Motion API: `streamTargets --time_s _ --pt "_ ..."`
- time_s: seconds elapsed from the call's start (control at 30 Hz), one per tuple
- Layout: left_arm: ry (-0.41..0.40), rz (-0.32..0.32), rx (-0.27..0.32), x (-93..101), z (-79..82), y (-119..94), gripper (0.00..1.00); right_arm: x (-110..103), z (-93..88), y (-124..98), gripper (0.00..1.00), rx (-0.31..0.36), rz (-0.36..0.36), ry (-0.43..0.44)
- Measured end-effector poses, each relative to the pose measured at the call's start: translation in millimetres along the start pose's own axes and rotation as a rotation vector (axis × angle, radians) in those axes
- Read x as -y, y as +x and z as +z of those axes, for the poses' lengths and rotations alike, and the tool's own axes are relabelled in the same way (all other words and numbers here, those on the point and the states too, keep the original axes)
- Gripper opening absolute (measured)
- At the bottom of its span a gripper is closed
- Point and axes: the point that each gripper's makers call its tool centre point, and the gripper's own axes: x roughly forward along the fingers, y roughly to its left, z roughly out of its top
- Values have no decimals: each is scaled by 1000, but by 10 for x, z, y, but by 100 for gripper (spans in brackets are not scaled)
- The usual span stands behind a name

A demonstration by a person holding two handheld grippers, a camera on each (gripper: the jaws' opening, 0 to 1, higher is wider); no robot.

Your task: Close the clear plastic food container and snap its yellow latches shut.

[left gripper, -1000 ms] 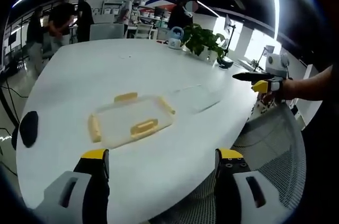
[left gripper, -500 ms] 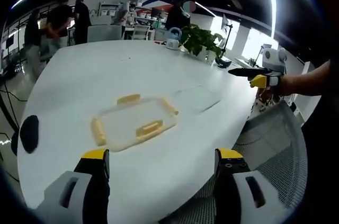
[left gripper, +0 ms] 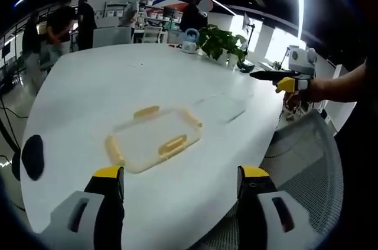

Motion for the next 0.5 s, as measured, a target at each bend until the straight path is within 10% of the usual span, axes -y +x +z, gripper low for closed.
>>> streamTargets --time_s 0.5 --pt "72 -33 -52 -144 -6 21 78 -156 -50 239 76 -52 56 -61"
